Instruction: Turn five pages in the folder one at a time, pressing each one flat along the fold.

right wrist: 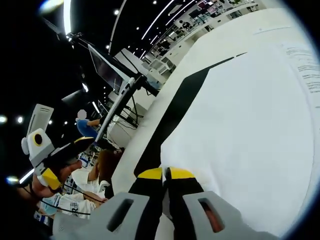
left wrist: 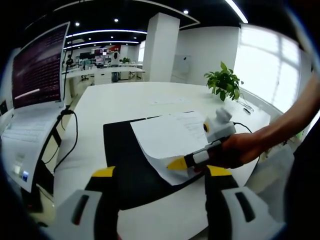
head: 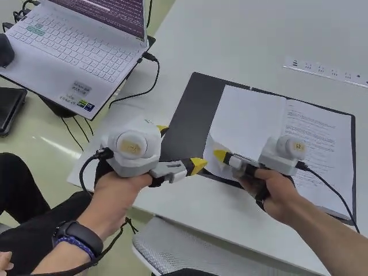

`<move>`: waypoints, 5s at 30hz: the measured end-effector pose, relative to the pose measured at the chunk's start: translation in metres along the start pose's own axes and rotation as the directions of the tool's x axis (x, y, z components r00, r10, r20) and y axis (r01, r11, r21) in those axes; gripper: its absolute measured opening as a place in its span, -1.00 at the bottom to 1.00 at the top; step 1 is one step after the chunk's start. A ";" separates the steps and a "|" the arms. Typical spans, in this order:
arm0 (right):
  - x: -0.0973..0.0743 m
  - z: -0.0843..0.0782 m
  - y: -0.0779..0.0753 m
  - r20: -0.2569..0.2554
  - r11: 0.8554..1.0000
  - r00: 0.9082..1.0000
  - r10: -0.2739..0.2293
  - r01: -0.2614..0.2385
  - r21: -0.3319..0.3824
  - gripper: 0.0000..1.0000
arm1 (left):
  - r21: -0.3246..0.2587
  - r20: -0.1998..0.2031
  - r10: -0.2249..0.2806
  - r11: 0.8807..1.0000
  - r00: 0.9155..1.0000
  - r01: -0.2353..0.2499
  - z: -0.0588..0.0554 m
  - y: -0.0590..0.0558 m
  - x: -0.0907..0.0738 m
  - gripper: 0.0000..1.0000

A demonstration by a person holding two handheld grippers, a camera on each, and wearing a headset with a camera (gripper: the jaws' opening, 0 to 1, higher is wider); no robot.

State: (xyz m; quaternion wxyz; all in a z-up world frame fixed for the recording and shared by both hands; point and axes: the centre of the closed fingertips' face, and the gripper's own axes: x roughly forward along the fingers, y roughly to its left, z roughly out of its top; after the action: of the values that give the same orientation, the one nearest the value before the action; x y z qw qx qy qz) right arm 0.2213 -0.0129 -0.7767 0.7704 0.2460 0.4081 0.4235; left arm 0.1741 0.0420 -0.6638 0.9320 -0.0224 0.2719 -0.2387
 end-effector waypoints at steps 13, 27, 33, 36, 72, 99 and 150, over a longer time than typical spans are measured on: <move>0.002 -0.010 -0.002 0.015 0.998 1.000 0.017 -0.017 0.057 -0.85 | -0.010 -0.017 0.013 1.000 1.000 -0.013 -0.008 0.005 -0.005 0.40; 0.002 -0.008 0.014 0.020 0.994 0.996 0.085 -0.086 0.072 -0.43 | -0.019 -0.027 0.003 1.000 1.000 -0.004 -0.011 0.004 0.005 0.35; -0.008 -0.008 0.015 0.032 0.990 0.993 0.110 -0.112 0.081 -0.35 | -0.006 -0.037 -0.020 1.000 0.999 0.020 -0.011 0.000 0.016 0.31; -0.017 -0.003 0.017 0.046 0.992 0.992 0.114 -0.117 0.056 -0.34 | -0.008 -0.040 -0.027 1.000 0.999 0.027 -0.012 0.000 0.022 0.26; -0.119 0.040 -0.050 0.141 0.992 0.986 -0.092 0.103 -0.075 -0.48 | -0.036 -0.167 -0.168 0.986 0.971 0.165 -0.058 -0.024 0.104 -0.81; -0.116 0.041 -0.066 0.110 0.986 0.988 -0.107 0.120 -0.112 -0.58 | -0.080 -0.230 -0.140 0.989 0.963 0.125 -0.091 -0.019 0.108 -1.00; -0.079 0.121 -0.120 0.260 0.989 0.955 -0.143 0.150 -0.007 -1.00 | -0.115 -0.275 -0.117 0.989 0.954 0.088 -0.091 -0.017 0.110 -1.00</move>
State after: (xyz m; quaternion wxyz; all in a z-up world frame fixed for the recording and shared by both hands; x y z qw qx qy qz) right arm 0.3521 -0.1469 -0.7644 0.8497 0.2576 0.3155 0.3349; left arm 0.2010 -0.0151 -0.7929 0.8680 -0.0498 0.4117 -0.2733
